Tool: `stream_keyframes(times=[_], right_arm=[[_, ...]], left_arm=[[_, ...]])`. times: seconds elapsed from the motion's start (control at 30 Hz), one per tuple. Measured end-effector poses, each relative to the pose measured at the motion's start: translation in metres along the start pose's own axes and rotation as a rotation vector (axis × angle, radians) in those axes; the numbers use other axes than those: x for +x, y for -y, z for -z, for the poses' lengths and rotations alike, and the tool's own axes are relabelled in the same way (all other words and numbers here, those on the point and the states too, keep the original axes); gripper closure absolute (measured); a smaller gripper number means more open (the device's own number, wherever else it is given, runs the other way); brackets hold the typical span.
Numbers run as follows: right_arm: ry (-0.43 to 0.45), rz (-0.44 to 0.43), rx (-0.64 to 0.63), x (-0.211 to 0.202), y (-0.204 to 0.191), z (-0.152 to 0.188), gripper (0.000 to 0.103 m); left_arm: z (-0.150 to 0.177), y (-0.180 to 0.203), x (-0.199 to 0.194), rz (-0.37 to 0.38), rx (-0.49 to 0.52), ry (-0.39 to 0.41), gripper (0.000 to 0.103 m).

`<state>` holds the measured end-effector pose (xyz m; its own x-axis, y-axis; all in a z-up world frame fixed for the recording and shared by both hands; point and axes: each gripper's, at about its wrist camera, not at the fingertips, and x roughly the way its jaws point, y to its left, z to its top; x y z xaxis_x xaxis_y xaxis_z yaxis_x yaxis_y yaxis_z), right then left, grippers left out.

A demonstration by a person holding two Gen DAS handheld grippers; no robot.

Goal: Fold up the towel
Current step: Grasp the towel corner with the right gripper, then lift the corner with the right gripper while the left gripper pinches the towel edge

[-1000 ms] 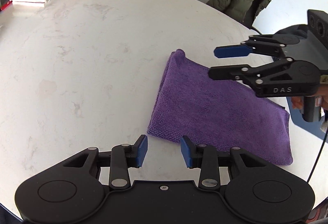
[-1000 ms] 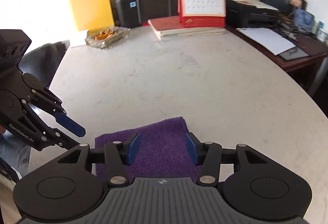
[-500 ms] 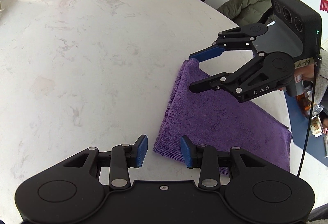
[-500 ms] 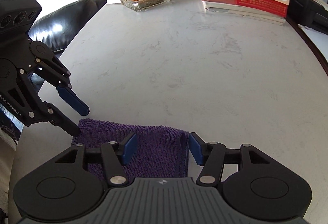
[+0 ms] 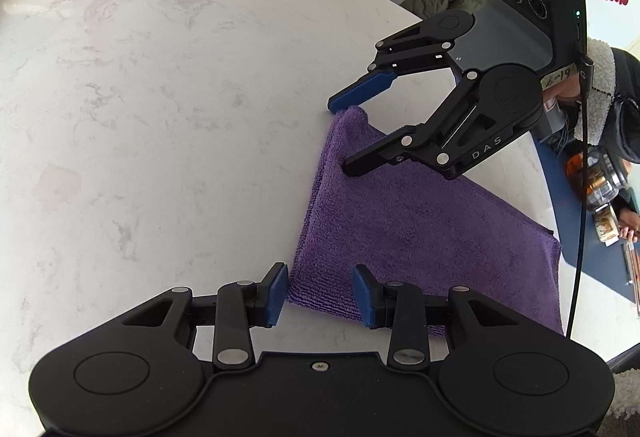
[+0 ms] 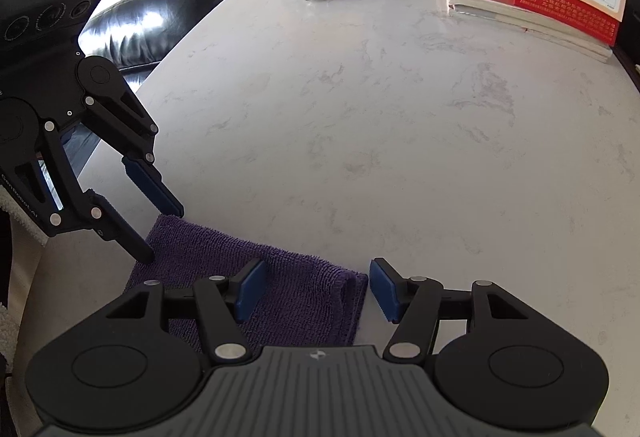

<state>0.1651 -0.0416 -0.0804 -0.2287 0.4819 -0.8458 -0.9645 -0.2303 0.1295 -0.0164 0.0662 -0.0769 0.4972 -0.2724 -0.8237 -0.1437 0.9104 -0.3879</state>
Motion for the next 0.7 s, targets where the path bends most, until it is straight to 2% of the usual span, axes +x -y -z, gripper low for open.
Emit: stream_keyframes(times=[0.07,0.13,0.2,0.23,0.3,0.33,0.6,0.7], right_arm=[[-0.008,-0.007,-0.018,0.000,-0.002,0.000,0.042],[-0.017,-0.007,-0.030,-0.001,-0.002,-0.001,0.047],[-0.025,-0.010,-0.033,-0.001,-0.002,-0.002,0.061],[-0.034,-0.021,-0.031,-0.002,-0.001,-0.003,0.073],[-0.047,-0.023,-0.049,-0.001,-0.002,-0.004,0.079],[-0.054,-0.028,-0.070,-0.001,-0.004,-0.003,0.085],[-0.012,-0.020,-0.146,-0.018,-0.020,0.001,0.088],[0.011,-0.023,-0.159,-0.031,-0.027,0.003,0.088]], left_arm=[[0.001,0.000,-0.001,0.001,-0.001,0.001,0.070],[0.003,0.000,-0.002,0.005,-0.002,0.003,0.070],[0.002,0.000,-0.002,0.008,-0.001,0.004,0.070],[0.001,-0.002,-0.003,0.009,0.001,0.004,0.070],[-0.001,-0.004,-0.004,0.009,0.005,0.005,0.070],[-0.001,-0.004,-0.004,0.007,0.011,0.006,0.069],[-0.012,-0.008,0.001,-0.002,0.052,0.007,0.068],[-0.017,-0.008,0.004,0.016,0.071,0.007,0.066]])
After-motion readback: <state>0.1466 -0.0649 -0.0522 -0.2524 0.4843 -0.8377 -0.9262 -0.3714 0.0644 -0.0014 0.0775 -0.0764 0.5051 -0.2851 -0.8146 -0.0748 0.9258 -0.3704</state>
